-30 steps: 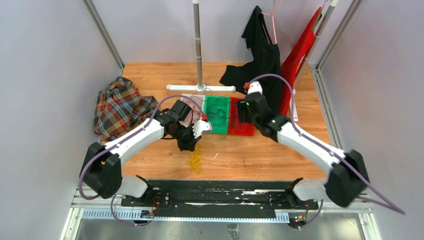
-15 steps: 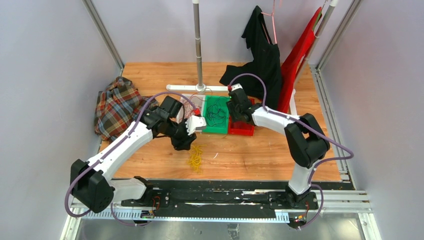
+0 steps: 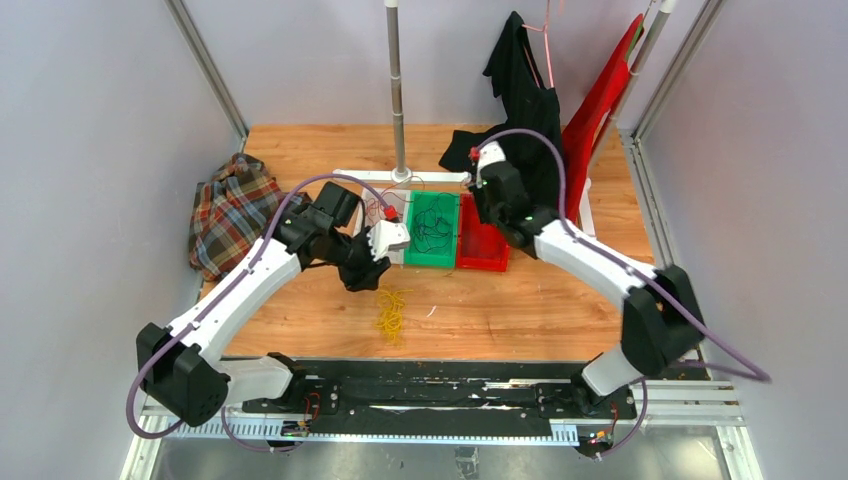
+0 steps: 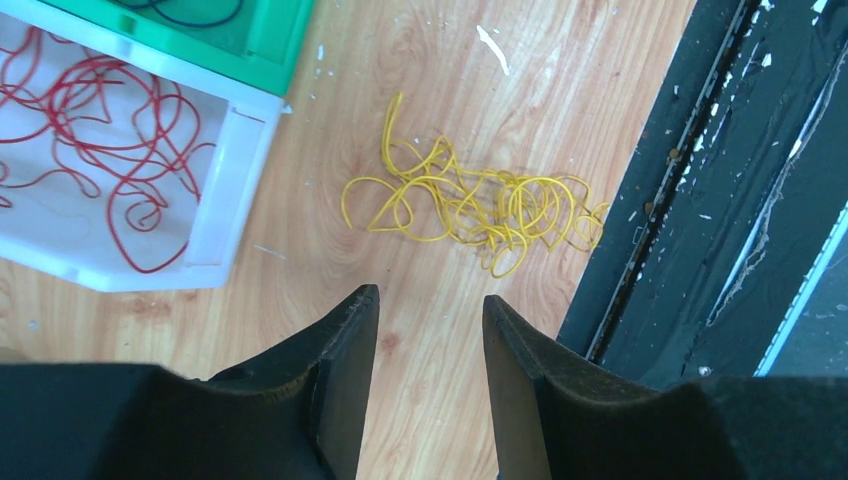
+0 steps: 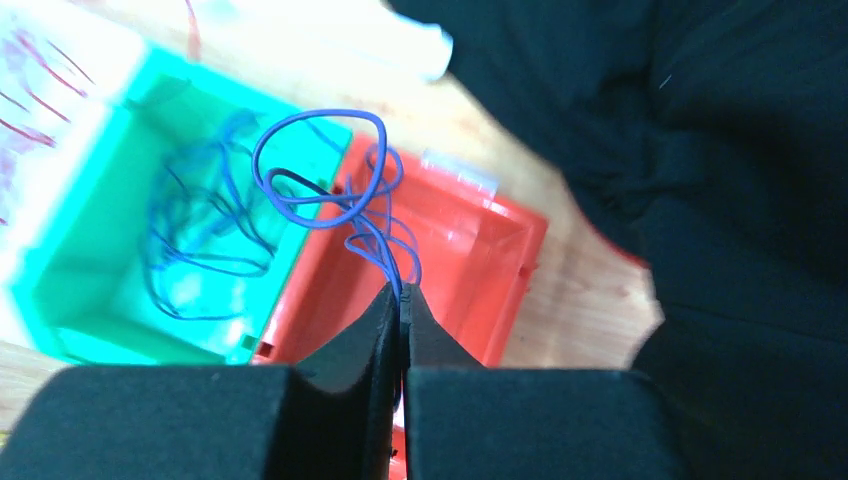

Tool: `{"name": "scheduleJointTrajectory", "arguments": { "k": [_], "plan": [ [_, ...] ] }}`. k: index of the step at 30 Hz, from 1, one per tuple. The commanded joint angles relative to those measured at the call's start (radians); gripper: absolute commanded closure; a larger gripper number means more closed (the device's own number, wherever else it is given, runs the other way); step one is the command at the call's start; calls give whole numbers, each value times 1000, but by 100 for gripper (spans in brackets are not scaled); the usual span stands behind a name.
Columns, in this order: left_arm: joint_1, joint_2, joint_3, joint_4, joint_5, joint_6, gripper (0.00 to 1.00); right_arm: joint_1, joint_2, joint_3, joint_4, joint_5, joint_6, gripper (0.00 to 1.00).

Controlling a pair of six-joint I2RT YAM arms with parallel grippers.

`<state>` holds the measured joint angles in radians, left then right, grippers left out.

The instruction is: Untangle the cables

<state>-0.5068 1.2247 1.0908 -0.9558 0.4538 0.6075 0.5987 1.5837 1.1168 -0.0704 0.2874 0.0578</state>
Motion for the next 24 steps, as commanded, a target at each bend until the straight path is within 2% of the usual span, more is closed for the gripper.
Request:
{"name": "scheduleJointTrajectory", "arguments": {
  "k": [1, 5, 10, 17, 24],
  "plan": [
    [12, -14, 51, -21, -6, 9, 53, -12, -165, -17, 41, -26, -6, 99],
    [16, -26, 56, -22, -7, 5, 53, 0, -238, -9, 54, -94, 26, 99],
    [17, -40, 53, -26, -5, -2, 53, 54, -246, 58, 65, -143, 56, 99],
    [20, -53, 53, -34, -6, 5, 53, 116, -188, 233, 51, -174, 72, 99],
    [24, -66, 43, -34, 0, 6, 53, 160, -123, 293, 54, -177, 70, 99]
  ]
}}
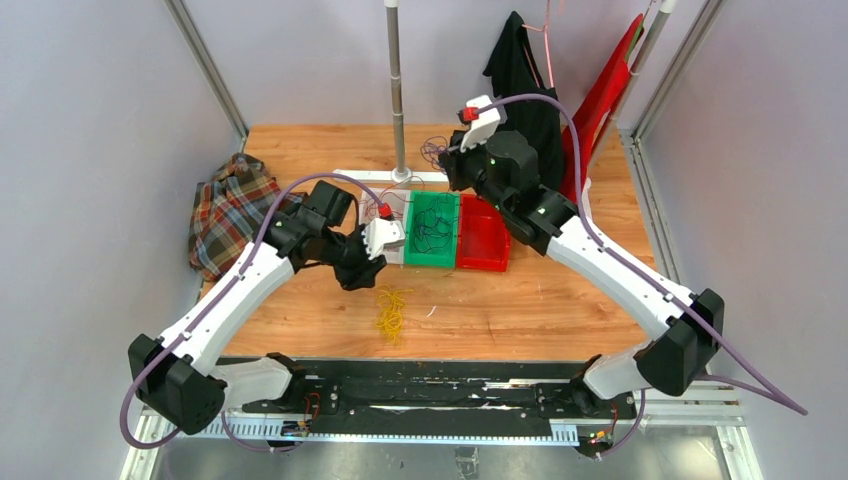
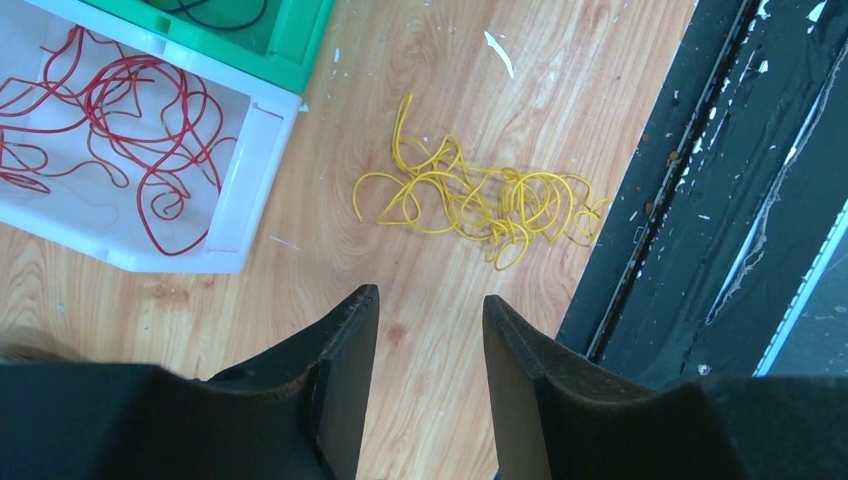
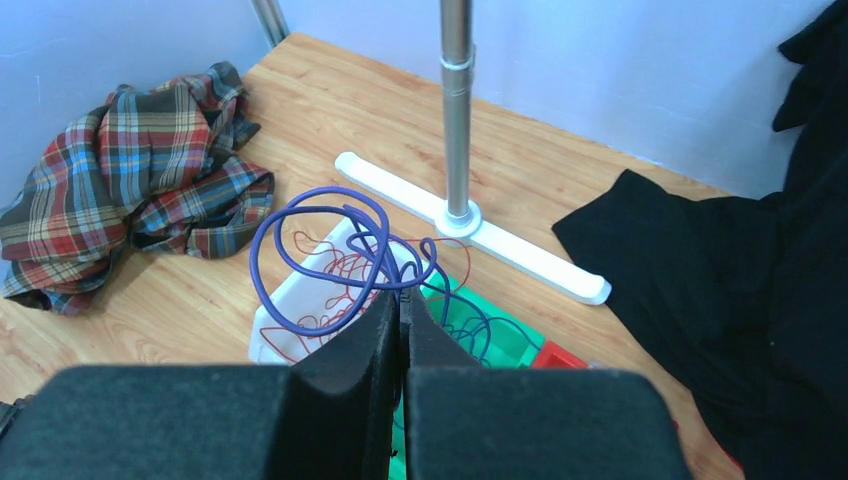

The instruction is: Untangle the cables

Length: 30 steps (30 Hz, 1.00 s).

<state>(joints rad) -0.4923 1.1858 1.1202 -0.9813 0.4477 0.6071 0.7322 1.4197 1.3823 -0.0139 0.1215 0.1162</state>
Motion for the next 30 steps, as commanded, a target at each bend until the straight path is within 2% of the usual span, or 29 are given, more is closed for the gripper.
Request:
{"name": "scheduleJointTrajectory", "arguments": {
  "k": [1, 18, 25, 28, 30],
  "plan": [
    [10, -29, 12, -8, 7, 6, 53, 28, 50, 29, -6, -5, 11, 99],
    [23, -42, 7, -8, 17, 14, 53, 27, 220, -168, 29, 16, 63, 99],
    [23, -45, 16, -8, 14, 17, 52, 28, 320, -158, -78, 13, 91, 99],
    [23, -45, 22, -13, 14, 19, 51, 26, 331, -139, -116, 26, 100, 88],
    [23, -42, 24, -13, 15, 20, 51, 27, 323, -119, -135, 29, 101, 72]
  ]
}}
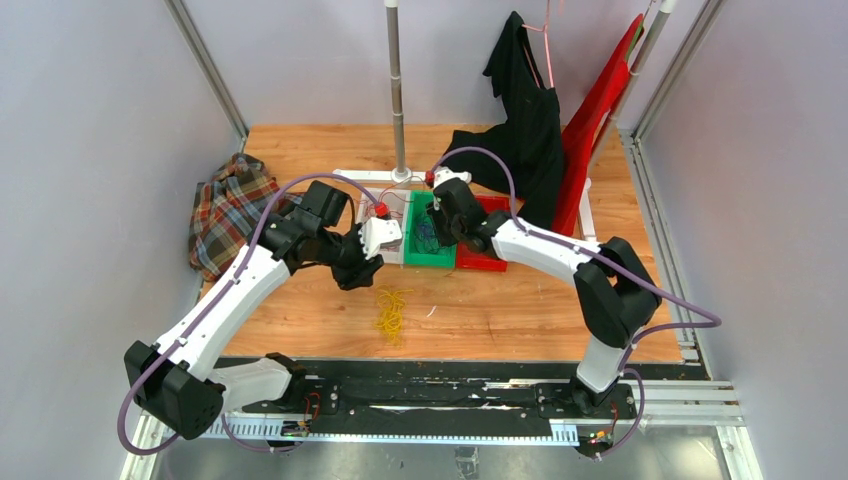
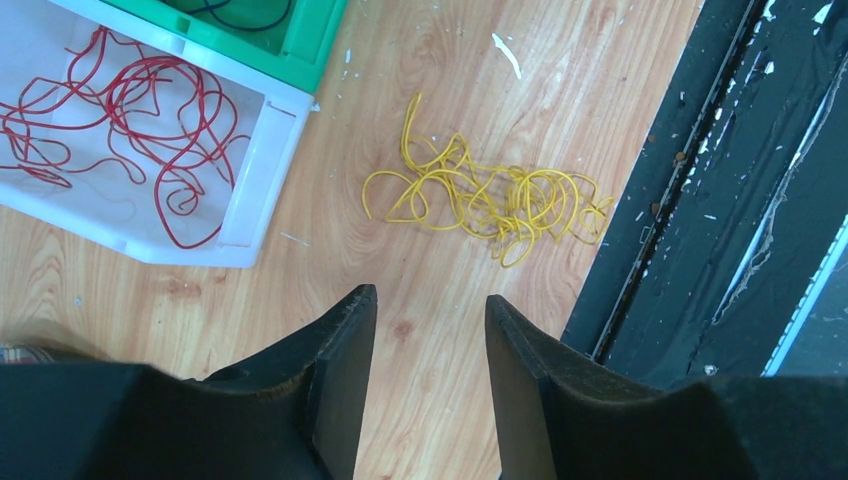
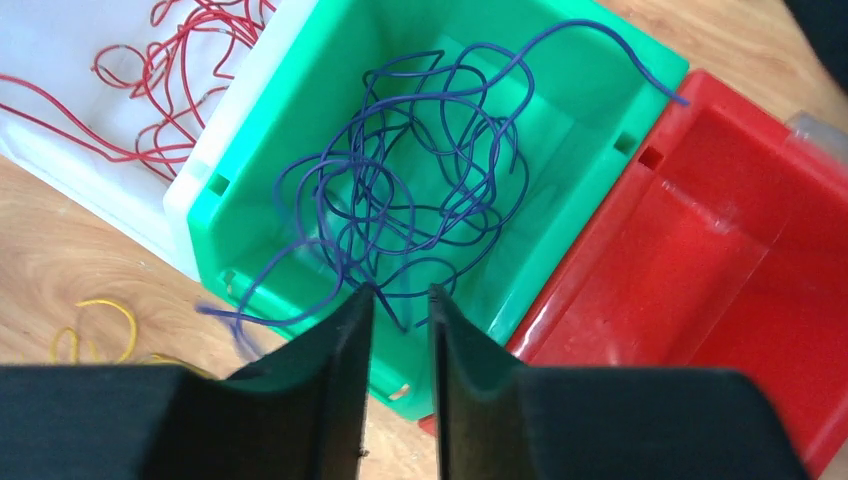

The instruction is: Untangle the cables

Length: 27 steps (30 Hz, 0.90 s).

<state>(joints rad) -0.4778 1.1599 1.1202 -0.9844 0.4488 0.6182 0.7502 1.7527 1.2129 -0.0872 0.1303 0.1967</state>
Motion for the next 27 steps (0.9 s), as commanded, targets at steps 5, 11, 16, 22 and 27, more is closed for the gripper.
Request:
{"name": "scheduleJointTrajectory", "arguments": {
  "k": [5, 11, 16, 22, 27],
  "plan": [
    [9, -8, 26, -11, 19, 9, 50, 8, -55, 123, -131, 13, -2, 53],
    [10, -3, 20, -10, 31, 11, 49, 5, -86, 128, -142, -19, -1, 53],
    [10, -11, 12, -10, 32, 17, 49, 16, -70, 109, -128, -127, 9, 54],
    [10, -14, 1, -11, 32, 31, 49, 92, -159, -32, -98, -161, -13, 46],
    [10, -11, 6, -11, 45, 28, 49, 129, -160, -113, -38, -131, -39, 44]
  ]
}}
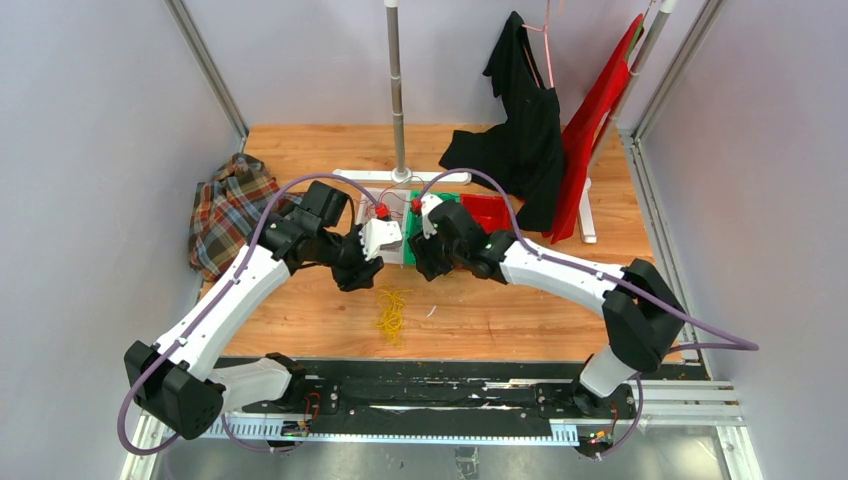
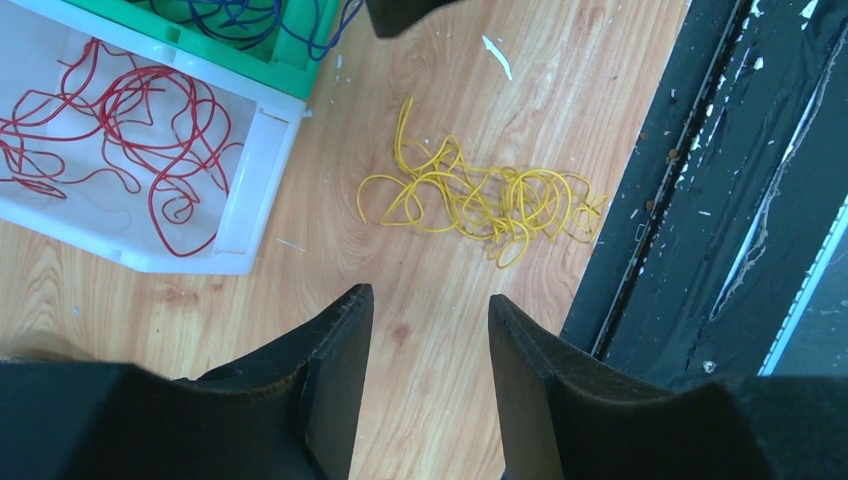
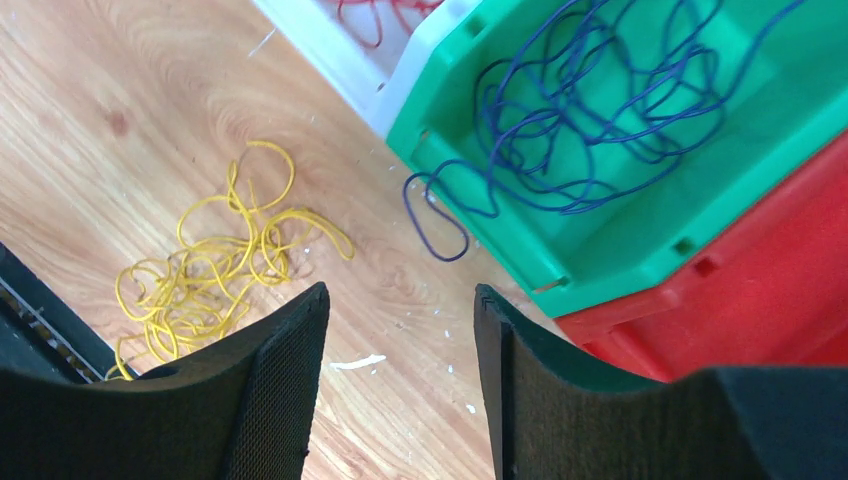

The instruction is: Untangle the cables

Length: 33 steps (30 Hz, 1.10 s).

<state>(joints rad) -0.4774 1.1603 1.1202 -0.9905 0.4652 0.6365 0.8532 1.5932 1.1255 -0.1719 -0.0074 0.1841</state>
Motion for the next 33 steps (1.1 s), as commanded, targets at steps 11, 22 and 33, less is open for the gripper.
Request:
{"name": "scheduleJointTrajectory", "arguments": {
  "k": [11, 22, 33],
  "plan": [
    [10, -31, 21, -42, 29, 26, 49, -9, 209, 120, 4, 58, -45, 60],
    [10, -27, 29, -53, 37, 39, 49, -54, 195, 122, 26, 15, -29, 99],
    [9, -42, 5, -53, 61, 40, 51, -134, 262, 233, 54, 62, -45, 99]
  ]
}}
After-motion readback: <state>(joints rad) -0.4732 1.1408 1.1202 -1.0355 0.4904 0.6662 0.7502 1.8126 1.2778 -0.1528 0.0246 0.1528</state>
